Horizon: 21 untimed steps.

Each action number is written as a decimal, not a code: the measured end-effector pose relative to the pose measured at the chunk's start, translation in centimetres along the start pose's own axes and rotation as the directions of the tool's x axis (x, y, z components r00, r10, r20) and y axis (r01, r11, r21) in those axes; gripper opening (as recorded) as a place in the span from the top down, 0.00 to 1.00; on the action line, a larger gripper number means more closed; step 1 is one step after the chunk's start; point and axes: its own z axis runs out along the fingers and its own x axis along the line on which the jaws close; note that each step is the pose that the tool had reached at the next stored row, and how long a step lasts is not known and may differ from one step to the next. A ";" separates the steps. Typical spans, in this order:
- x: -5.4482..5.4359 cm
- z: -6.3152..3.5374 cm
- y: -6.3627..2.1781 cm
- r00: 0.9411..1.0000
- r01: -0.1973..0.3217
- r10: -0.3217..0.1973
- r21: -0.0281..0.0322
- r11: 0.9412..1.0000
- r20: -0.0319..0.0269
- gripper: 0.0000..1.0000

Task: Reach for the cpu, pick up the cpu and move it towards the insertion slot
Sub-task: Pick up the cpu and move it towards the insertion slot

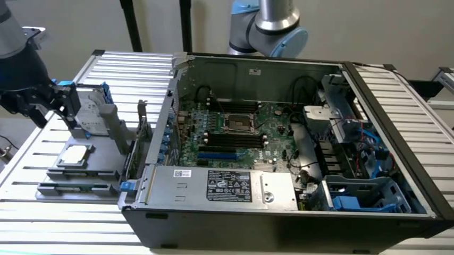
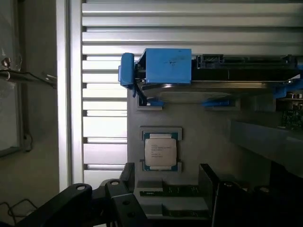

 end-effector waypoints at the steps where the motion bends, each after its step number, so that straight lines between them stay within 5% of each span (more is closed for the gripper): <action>1: 0.0 0.17 -0.01 1.000 0.000 0.000 0.000 1.000 0.000 0.35; 21: 0.0 3.80 -0.15 1.000 0.000 0.000 0.000 1.000 0.000 0.35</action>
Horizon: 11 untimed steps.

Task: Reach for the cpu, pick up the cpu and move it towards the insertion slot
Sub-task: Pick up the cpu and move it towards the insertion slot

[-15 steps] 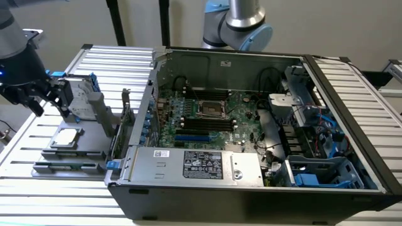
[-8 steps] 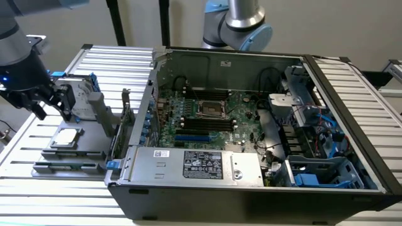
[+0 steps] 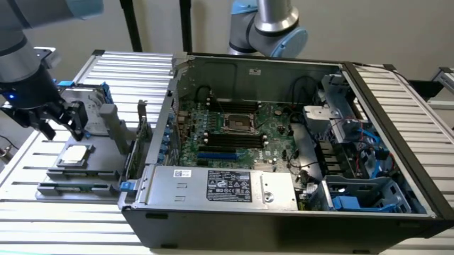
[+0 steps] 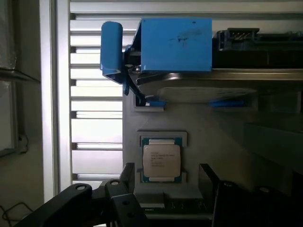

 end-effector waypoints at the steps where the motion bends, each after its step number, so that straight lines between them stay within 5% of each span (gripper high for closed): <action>1: 0.0 0.18 -0.02 1.000 0.000 0.000 0.000 1.000 0.000 0.35; 11: 0.0 1.89 -0.66 1.000 0.006 -0.006 0.000 1.000 -0.001 0.35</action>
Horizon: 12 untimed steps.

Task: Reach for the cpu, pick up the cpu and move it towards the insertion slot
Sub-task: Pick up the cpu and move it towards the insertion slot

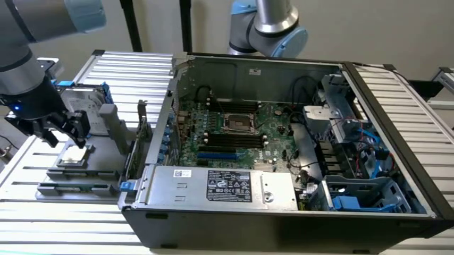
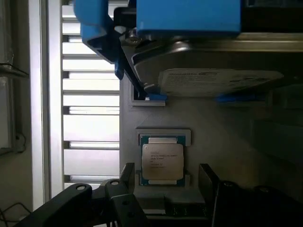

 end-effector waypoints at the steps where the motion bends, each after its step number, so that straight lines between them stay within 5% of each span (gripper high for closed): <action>1: 0.0 0.15 -0.03 1.000 0.001 -0.001 0.000 1.000 0.000 0.35; 12: 0.0 2.00 -0.21 1.000 0.008 -0.008 0.000 1.000 0.000 0.35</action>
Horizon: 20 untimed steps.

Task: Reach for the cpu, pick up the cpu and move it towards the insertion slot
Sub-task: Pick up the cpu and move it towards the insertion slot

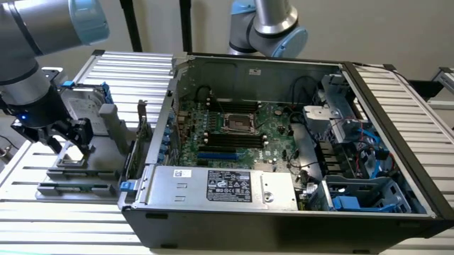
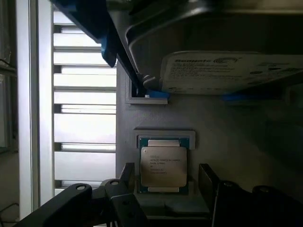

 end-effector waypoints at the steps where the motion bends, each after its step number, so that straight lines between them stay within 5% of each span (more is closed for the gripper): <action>1: 0.0 0.12 0.00 1.000 0.000 0.000 0.000 1.000 0.000 0.35; 20: 0.1 0.95 0.16 1.000 0.002 -0.002 0.000 1.000 0.000 0.35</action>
